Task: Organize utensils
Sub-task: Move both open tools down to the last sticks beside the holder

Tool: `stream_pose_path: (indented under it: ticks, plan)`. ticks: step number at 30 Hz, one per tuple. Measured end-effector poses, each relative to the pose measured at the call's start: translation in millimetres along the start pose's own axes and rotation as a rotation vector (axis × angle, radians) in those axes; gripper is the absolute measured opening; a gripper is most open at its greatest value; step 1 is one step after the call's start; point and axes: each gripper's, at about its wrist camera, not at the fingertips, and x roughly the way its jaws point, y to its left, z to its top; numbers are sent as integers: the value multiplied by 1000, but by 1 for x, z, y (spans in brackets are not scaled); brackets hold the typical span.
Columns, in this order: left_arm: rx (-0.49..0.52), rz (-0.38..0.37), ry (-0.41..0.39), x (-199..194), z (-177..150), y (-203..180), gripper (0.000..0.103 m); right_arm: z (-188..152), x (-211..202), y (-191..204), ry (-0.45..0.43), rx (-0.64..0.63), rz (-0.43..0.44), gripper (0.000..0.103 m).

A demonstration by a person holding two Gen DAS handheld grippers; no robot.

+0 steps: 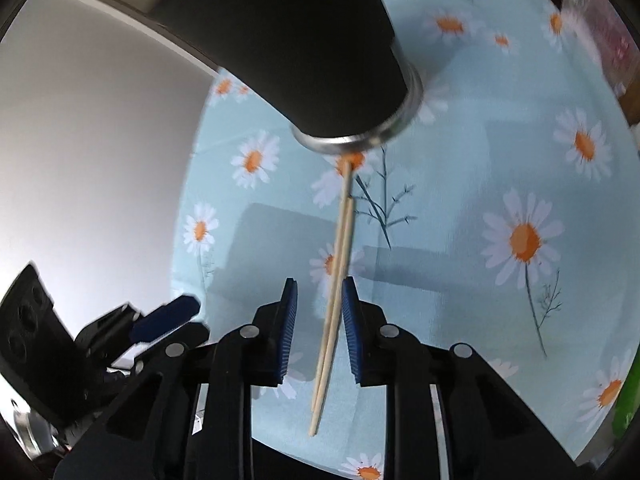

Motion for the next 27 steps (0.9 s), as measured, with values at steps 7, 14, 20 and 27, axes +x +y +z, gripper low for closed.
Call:
stream_pose_path:
  ticks: [7,14,20,27]
  plan:
    - [-28,-29,12,1,-7,20,21,7,20,4,76,13,-64,14]
    - [-36,-54,0,-4,-5,31,21,12,28,3,110,19,-124,10]
    - [-29,-63,10,-3,-4,36,21,14,32,10,125,10,-177,8]
    - [-31,-74,24,1,-2,39,21,21,41,25,160,19,-245,8]
